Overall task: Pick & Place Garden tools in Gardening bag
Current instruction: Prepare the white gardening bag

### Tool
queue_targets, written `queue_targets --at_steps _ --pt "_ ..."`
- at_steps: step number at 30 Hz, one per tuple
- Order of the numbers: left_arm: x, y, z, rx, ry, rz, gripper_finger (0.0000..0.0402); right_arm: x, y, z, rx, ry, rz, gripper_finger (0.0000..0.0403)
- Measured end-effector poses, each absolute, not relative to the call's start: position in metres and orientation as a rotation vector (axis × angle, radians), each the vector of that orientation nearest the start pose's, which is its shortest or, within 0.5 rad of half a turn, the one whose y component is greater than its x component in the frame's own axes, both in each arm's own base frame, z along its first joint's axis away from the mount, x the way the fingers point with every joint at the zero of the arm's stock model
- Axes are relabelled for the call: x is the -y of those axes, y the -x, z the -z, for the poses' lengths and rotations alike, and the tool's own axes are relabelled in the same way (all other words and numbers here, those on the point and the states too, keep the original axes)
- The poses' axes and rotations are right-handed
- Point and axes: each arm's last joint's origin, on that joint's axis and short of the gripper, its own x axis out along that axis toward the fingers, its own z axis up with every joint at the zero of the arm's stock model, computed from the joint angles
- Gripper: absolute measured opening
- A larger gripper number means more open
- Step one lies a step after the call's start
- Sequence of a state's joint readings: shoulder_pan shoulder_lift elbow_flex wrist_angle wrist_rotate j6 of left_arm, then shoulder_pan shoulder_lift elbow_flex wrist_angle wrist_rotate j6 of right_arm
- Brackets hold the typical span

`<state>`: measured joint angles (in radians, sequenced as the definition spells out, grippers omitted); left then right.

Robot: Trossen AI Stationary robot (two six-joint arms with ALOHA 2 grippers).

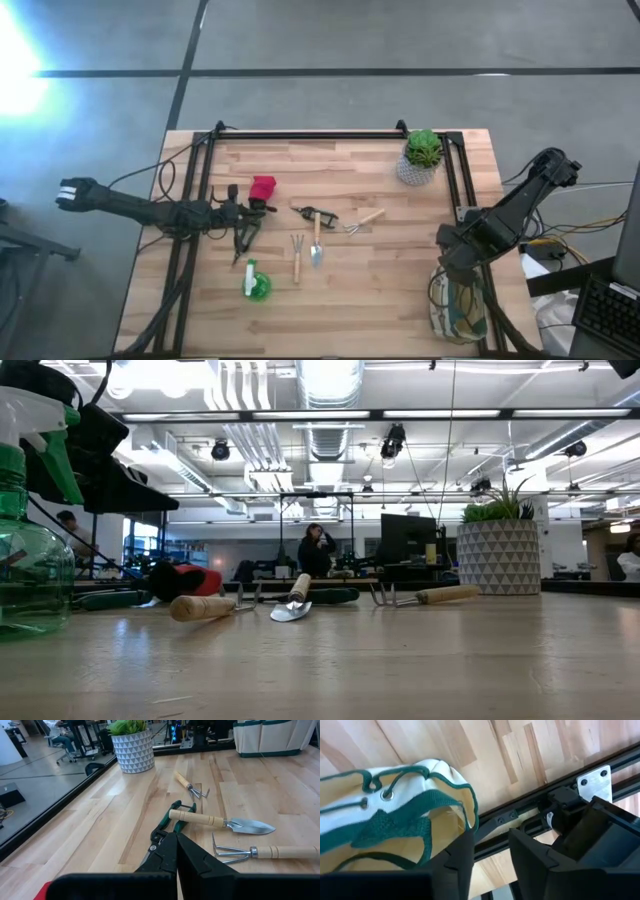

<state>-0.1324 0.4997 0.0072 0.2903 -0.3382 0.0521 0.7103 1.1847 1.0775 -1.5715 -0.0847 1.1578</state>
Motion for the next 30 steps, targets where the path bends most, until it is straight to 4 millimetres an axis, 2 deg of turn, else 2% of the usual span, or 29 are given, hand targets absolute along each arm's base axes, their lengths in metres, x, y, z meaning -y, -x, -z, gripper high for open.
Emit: queue_targets --at_steps 7,16,30 --pt "0.007 -0.126 -0.148 -0.202 -0.099 -0.200 0.0003 -0.112 -0.114 -0.285 -1.698 -0.318 0.363 0.0148" --pt "0.007 -0.126 -0.148 -0.202 -0.099 -0.201 0.0003 -0.117 -0.111 -0.283 -1.667 -0.304 0.382 0.0133" --pt "0.007 -0.126 -0.148 -0.202 -0.099 -0.200 0.0003 -0.117 -0.112 -0.257 -1.664 -0.273 0.390 0.0132"
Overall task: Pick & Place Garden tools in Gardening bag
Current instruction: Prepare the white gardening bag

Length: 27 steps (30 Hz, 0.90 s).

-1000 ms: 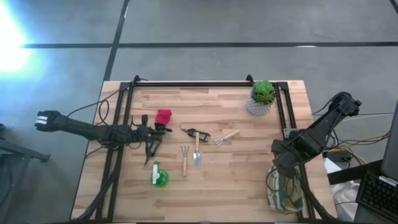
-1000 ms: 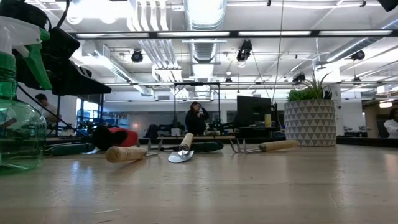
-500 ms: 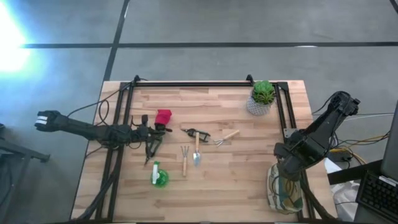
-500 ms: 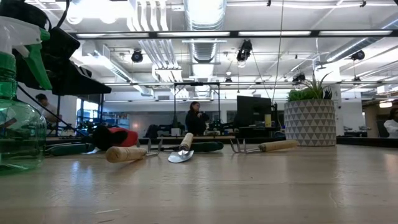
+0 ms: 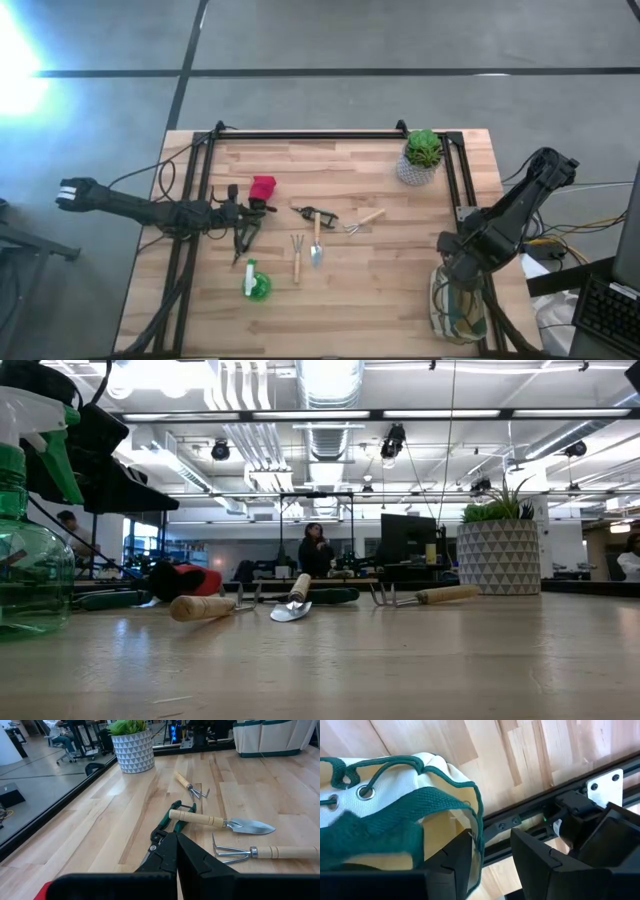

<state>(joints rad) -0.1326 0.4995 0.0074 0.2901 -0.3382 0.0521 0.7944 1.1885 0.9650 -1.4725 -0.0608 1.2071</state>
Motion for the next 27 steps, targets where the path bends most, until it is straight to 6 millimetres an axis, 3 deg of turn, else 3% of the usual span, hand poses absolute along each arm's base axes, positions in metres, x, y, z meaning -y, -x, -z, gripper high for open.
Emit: queue_targets --at_steps 7,15,27 --pt "0.007 -0.126 -0.148 -0.202 -0.099 -0.200 0.0003 -0.119 -0.114 -0.247 -1.658 -0.303 0.355 0.0109" --pt "0.007 -0.126 -0.148 -0.203 -0.099 -0.200 0.0003 -0.120 -0.115 -0.247 -1.660 -0.299 0.324 0.0017" --pt "0.007 -0.126 -0.148 -0.202 -0.099 -0.200 0.0003 -0.114 -0.126 -0.247 -1.631 -0.301 0.275 0.0008"
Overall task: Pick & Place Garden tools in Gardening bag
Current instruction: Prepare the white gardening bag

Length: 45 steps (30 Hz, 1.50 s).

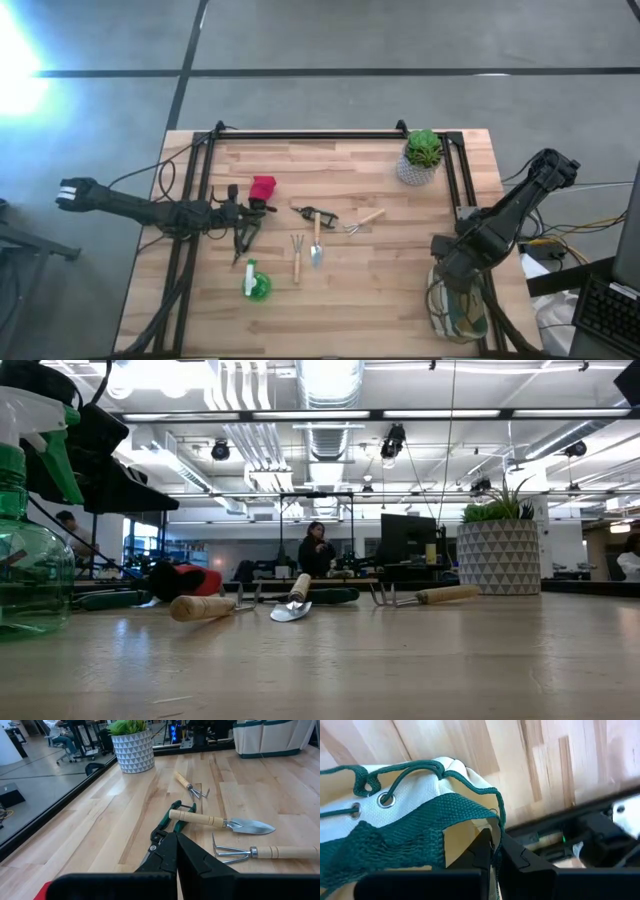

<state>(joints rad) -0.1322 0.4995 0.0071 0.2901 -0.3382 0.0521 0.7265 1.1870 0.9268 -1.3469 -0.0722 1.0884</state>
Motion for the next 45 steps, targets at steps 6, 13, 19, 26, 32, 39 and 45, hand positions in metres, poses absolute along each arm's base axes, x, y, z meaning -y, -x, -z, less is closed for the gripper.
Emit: queue_targets --at_steps 6,13,19,26,32,39,45 --pt "0.007 -0.126 -0.148 -0.203 -0.099 -0.200 0.0003 -0.106 -0.143 -0.248 -1.542 -0.257 0.189 0.0008" --pt "0.007 -0.126 -0.148 -0.202 -0.099 -0.200 0.0003 -0.090 -0.168 -0.253 -1.397 -0.215 0.092 0.0008" --pt "0.007 -0.126 -0.148 -0.202 -0.099 -0.200 0.0003 -0.078 -0.195 -0.254 -1.241 -0.187 0.003 0.0008" --pt "0.007 -0.126 -0.148 -0.206 -0.099 -0.200 0.0003 -0.070 -0.231 -0.242 -1.178 -0.091 -0.049 0.0008" --pt "0.007 -0.126 -0.147 -0.215 -0.102 -0.200 0.0003 -0.078 -0.273 -0.235 -1.213 0.000 -0.096 0.0008" --pt "0.007 -0.126 -0.146 -0.219 -0.103 -0.200 0.0003 -0.095 -0.328 -0.237 -1.199 0.096 -0.238 0.0008" --pt "0.007 -0.126 -0.146 -0.219 -0.103 -0.200 0.0003 -0.107 -0.363 -0.241 -1.166 0.163 -0.356 0.0008"
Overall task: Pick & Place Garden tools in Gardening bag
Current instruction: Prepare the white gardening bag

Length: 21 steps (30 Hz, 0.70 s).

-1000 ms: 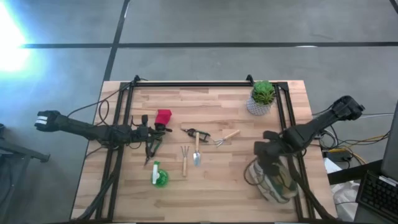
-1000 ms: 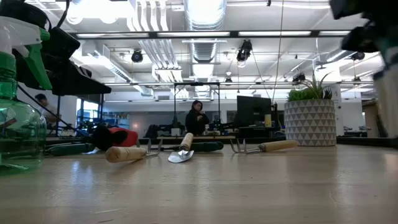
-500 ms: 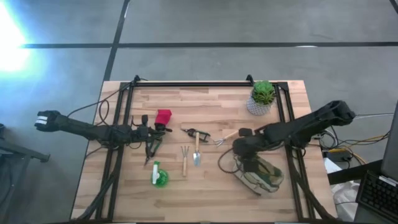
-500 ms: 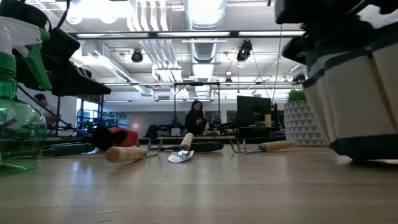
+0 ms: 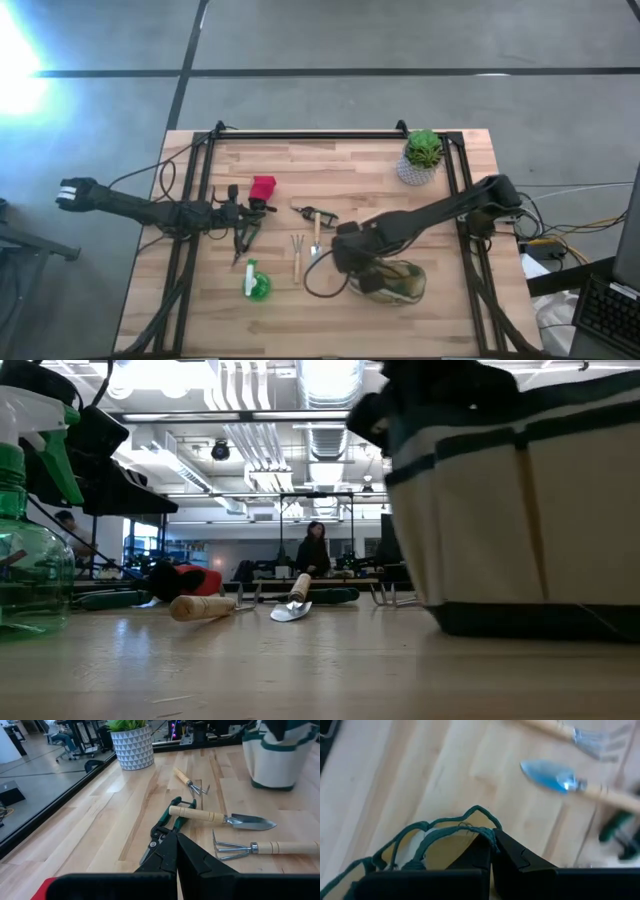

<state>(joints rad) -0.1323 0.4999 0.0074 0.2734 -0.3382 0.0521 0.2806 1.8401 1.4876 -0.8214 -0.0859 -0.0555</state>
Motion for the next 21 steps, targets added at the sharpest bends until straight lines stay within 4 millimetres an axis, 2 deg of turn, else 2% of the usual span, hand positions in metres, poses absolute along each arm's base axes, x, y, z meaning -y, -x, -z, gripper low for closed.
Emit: queue_targets --at_steps 6,12,21 --pt "0.007 -0.125 -0.146 -0.219 -0.103 -0.200 0.0003 -0.113 -0.388 -0.244 -1.127 0.200 -0.410 0.0008" --pt "0.007 -0.125 -0.146 -0.223 -0.104 -0.199 0.0003 -0.109 -0.410 -0.239 -1.117 0.218 -0.439 0.0008" --pt "0.007 -0.125 -0.146 -0.224 -0.104 -0.199 0.0003 -0.110 -0.437 -0.243 -1.063 0.246 -0.519 0.0008"
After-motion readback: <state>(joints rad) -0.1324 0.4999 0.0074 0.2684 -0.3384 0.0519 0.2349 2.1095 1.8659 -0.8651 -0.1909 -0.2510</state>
